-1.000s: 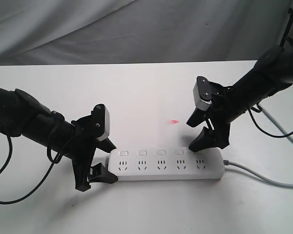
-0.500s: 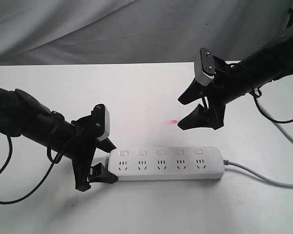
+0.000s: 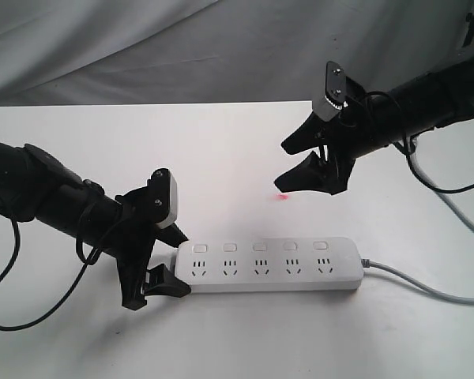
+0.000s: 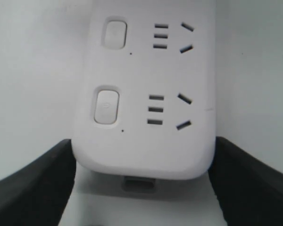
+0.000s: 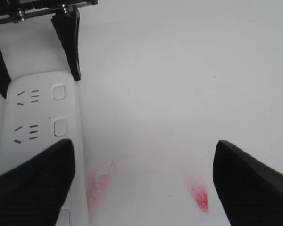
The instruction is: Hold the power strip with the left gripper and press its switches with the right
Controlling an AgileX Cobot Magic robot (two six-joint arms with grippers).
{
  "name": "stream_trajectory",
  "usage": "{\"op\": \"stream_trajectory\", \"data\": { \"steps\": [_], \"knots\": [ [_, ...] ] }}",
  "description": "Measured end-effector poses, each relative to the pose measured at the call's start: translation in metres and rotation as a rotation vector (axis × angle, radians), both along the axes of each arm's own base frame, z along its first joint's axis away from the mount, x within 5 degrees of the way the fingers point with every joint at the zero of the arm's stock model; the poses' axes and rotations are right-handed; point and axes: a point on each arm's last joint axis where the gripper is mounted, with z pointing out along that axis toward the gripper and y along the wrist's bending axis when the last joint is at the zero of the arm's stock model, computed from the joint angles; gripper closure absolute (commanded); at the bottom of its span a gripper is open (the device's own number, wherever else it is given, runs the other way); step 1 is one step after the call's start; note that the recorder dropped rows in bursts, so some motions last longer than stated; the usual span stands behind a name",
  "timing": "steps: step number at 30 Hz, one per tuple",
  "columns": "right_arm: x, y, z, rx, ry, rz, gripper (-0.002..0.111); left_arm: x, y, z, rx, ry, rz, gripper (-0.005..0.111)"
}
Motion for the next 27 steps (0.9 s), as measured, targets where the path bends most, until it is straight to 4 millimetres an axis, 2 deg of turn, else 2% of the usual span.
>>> {"op": "stream_trajectory", "data": {
  "steps": [5, 11, 16, 27],
  "knots": [
    [0.001, 0.0, 0.001, 0.01, -0.008, -0.005, 0.038, 0.0, 0.0, 0.0, 0.0, 0.0, 0.0, 0.107],
    [0.001, 0.002, 0.003, 0.046, -0.005, -0.006, 0.068, 0.0, 0.0, 0.0, 0.0, 0.0, 0.0, 0.107],
    [0.001, 0.004, 0.006, 0.096, 0.006, -0.027, 0.081, 0.0, 0.0, 0.0, 0.0, 0.0, 0.0, 0.107],
    [-0.008, 0.015, 0.016, 0.256, 0.074, 0.06, 0.084, 0.0, 0.0, 0.0, 0.0, 0.0, 0.0, 0.107]
  ]
}}
